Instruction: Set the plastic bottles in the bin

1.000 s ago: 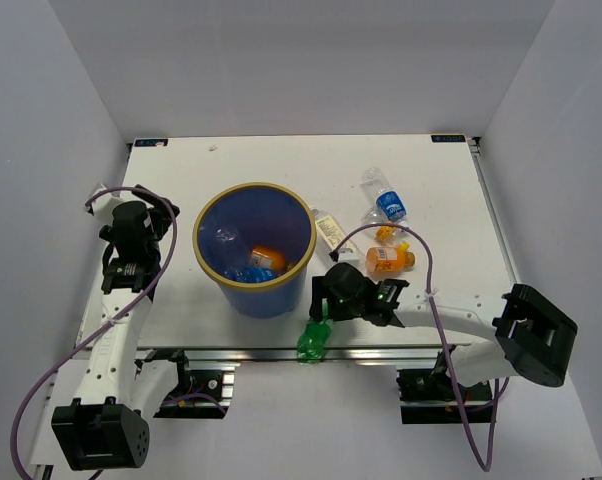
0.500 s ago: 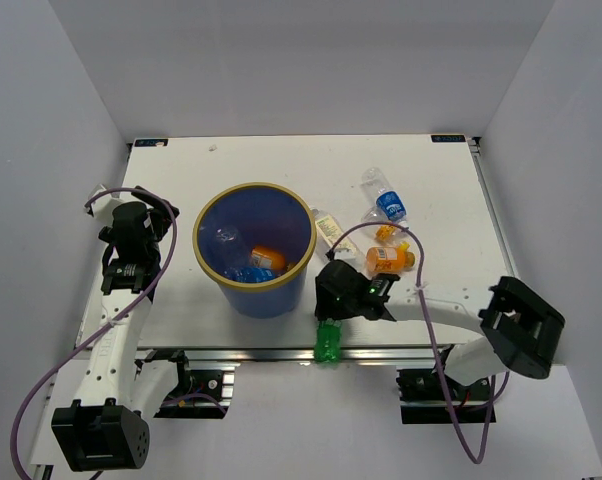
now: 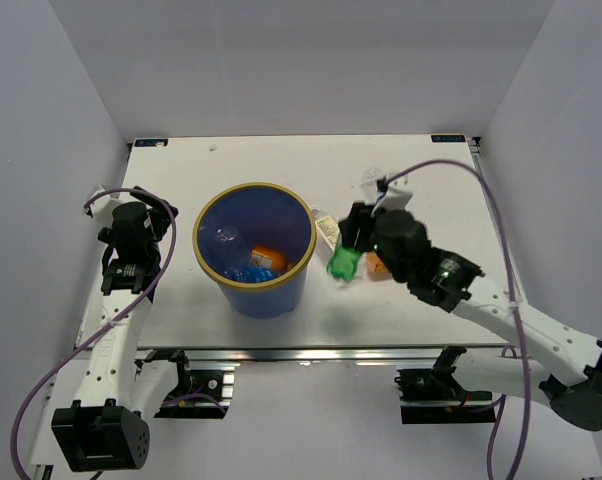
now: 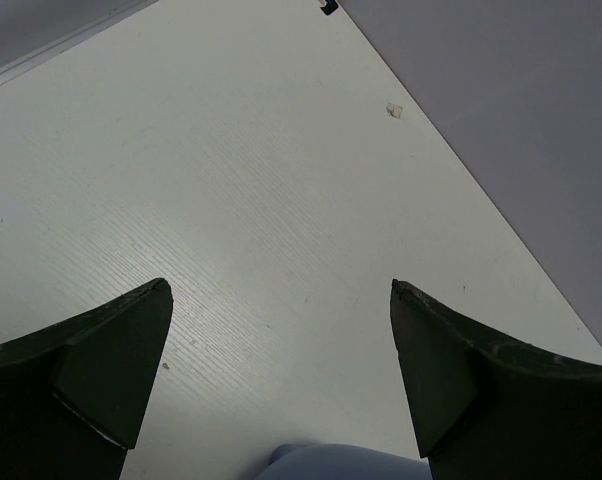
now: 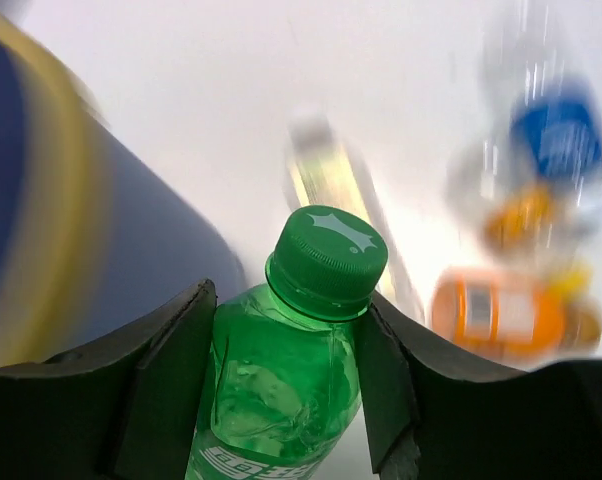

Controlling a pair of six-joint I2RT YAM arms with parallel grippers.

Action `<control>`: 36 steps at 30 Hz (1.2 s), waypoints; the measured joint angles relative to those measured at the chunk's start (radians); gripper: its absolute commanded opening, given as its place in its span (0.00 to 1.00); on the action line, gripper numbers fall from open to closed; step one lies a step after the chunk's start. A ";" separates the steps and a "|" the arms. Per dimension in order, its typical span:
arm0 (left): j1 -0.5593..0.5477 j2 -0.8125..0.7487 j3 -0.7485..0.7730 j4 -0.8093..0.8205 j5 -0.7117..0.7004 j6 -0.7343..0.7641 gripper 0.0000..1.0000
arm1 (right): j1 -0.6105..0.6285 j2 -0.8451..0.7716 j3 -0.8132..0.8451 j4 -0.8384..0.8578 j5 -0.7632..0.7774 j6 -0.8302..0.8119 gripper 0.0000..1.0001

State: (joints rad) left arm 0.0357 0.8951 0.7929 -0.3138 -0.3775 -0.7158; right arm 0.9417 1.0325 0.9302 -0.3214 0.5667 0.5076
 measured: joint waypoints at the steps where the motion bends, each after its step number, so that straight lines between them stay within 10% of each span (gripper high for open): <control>1: 0.000 0.000 0.000 0.000 0.000 0.000 0.98 | -0.002 -0.005 0.057 0.037 0.011 -0.056 0.20; 7: 0.000 0.000 0.000 0.000 0.000 -0.004 0.98 | -0.004 0.119 0.454 0.196 -0.156 -0.289 0.27; 13: 0.000 0.001 0.000 -0.002 0.000 -0.006 0.98 | 0.003 0.386 0.703 0.203 -0.451 -0.371 0.89; 25: 0.000 0.001 0.000 -0.020 -0.008 -0.007 0.98 | -0.124 0.496 0.791 -0.025 -0.695 -0.498 0.89; 36: 0.000 0.013 0.000 -0.021 -0.024 -0.007 0.98 | -0.414 0.125 0.278 0.087 -0.753 -0.428 0.89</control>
State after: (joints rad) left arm 0.0357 0.9077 0.7929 -0.3351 -0.4015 -0.7231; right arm 0.5274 1.1572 1.2083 -0.2344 -0.1864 0.0799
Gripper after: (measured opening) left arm 0.983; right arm 0.895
